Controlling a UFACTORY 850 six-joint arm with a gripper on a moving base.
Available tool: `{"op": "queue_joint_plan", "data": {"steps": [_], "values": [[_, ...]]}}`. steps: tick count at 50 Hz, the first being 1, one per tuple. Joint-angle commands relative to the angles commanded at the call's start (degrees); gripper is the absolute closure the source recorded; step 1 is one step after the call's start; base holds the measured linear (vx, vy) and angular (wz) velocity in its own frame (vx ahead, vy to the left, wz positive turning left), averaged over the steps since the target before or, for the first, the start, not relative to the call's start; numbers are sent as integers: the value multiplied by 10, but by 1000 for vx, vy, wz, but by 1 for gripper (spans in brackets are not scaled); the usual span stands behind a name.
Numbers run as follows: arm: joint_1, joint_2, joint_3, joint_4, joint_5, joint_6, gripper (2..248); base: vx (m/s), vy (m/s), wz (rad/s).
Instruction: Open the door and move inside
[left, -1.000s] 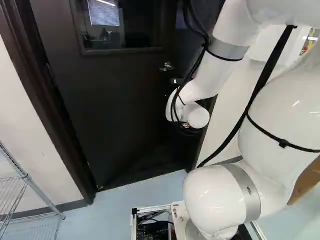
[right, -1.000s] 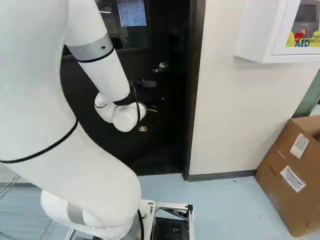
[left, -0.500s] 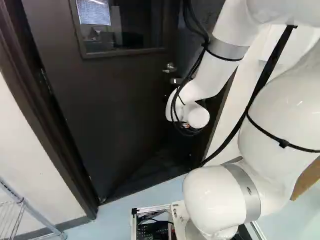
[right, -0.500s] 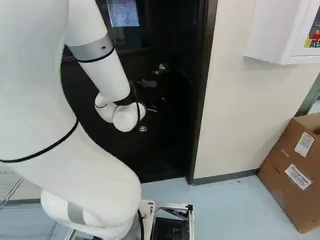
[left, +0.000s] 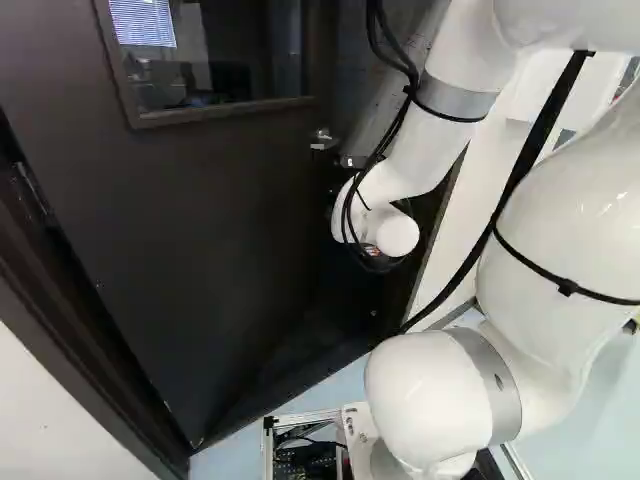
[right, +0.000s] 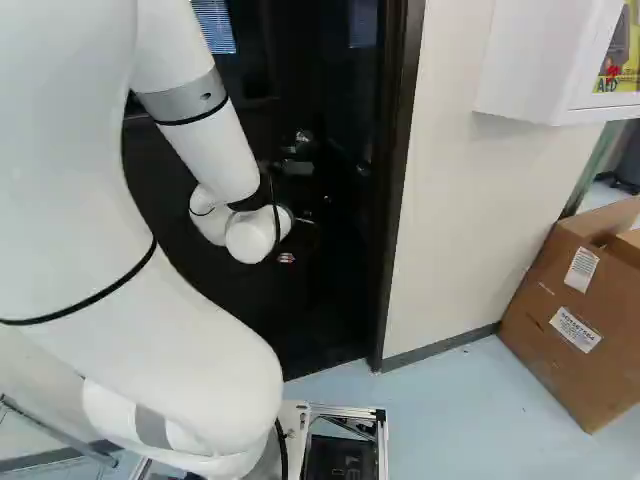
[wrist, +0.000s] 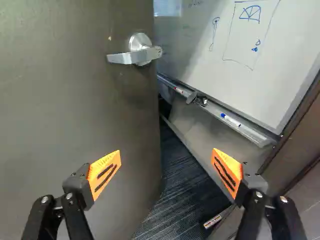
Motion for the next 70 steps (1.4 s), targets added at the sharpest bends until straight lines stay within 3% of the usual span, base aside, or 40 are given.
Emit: {"op": "queue_joint_plan", "data": {"steps": [10,70], "values": [[0,0,0,0,0,0,3,79,38,-228],[0,-10,-10,0,0,0,3,18,12,-6]]}}
